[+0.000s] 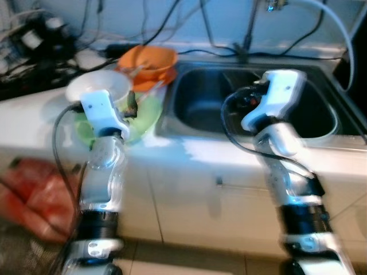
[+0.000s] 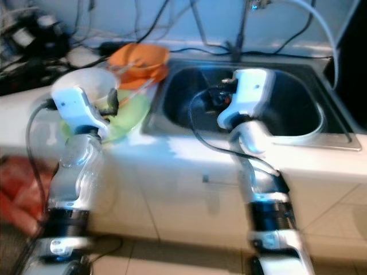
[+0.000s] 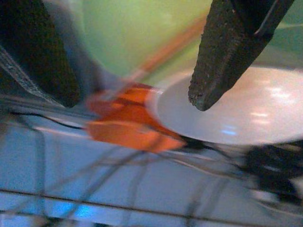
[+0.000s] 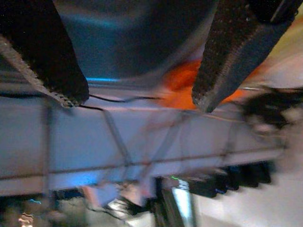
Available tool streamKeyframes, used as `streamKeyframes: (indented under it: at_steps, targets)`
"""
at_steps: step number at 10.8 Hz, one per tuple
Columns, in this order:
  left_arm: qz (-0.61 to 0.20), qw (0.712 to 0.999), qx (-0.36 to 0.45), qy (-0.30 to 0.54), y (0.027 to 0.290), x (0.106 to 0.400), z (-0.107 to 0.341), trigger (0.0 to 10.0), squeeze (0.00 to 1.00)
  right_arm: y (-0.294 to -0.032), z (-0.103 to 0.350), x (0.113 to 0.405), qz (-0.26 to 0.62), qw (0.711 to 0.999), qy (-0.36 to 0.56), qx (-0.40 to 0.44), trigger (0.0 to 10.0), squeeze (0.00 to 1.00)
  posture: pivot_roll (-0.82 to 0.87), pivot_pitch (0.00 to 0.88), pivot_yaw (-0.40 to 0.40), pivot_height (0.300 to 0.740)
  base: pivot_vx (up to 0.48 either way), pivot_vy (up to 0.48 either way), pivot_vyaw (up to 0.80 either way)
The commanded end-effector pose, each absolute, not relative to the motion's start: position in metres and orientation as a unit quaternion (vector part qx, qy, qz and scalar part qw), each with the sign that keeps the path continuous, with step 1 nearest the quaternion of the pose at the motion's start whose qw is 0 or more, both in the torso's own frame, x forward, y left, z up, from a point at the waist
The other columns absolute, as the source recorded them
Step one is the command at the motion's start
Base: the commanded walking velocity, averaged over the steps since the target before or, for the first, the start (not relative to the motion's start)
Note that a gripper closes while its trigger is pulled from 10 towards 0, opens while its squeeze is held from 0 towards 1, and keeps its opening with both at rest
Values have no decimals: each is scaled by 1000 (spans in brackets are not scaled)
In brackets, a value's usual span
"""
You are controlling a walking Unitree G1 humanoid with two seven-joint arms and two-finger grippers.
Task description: Kitchen organization
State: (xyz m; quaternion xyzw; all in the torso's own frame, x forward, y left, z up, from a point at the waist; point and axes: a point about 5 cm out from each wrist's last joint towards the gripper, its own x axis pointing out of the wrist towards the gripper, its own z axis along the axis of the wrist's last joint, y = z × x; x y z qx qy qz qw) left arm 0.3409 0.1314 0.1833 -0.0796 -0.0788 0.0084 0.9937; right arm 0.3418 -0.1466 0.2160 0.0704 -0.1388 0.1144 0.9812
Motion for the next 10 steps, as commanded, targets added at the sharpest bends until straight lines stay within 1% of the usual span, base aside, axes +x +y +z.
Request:
streamKeyframes:
  at_steps: [1,6,8,10]
  targets:
    - [32,994,-70,-76,149,342,183,10000,0,-128,225,342,143,975,-153,71,10000,0,34,13,41,740,469,0,0]
    - [19,995,-70,-73,145,341,182,10000,0,-128,223,341,138,976,-152,73,10000,0,35,17,47,740,0,0,0]
    - [-14,995,-25,-92,135,340,188,10000,0,-128,223,342,137,976,-151,74,10000,0,38,18,45,740,0,0,0]
    - [-46,994,-3,-103,125,334,188,10000,0,-129,224,342,137,976,-151,74,10000,0,40,18,43,740,0,0,0]
